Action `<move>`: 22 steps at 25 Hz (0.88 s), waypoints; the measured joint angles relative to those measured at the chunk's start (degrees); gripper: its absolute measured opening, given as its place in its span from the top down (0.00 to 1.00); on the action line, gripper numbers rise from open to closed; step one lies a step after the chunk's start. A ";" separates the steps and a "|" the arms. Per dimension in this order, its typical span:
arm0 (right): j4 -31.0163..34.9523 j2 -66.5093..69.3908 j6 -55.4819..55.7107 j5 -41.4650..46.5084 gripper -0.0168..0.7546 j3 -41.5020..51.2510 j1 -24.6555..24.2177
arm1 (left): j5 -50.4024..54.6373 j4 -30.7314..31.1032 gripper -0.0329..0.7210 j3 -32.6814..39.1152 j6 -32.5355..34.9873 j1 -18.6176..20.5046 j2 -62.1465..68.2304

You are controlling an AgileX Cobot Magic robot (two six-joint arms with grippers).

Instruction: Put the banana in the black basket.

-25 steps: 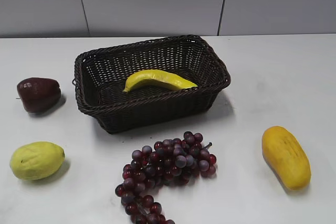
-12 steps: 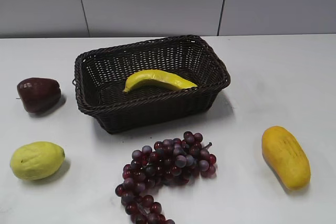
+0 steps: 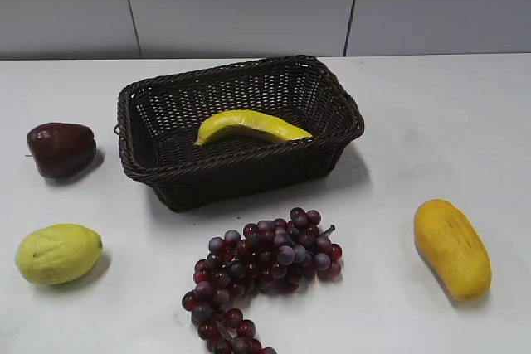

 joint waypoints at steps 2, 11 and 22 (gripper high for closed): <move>-0.04 -3.50 0.00 0.00 0.21 0.00 0.00 | 0.00 0.00 0.65 0.00 -0.12 0.00 0.00; -0.30 -6.77 0.00 0.00 0.21 0.00 -4.60 | 0.00 -0.08 0.65 0.00 -0.08 0.00 0.00; -0.49 -6.77 0.00 0.00 0.21 0.00 -6.64 | 0.00 -0.08 0.65 0.00 -0.04 0.00 0.00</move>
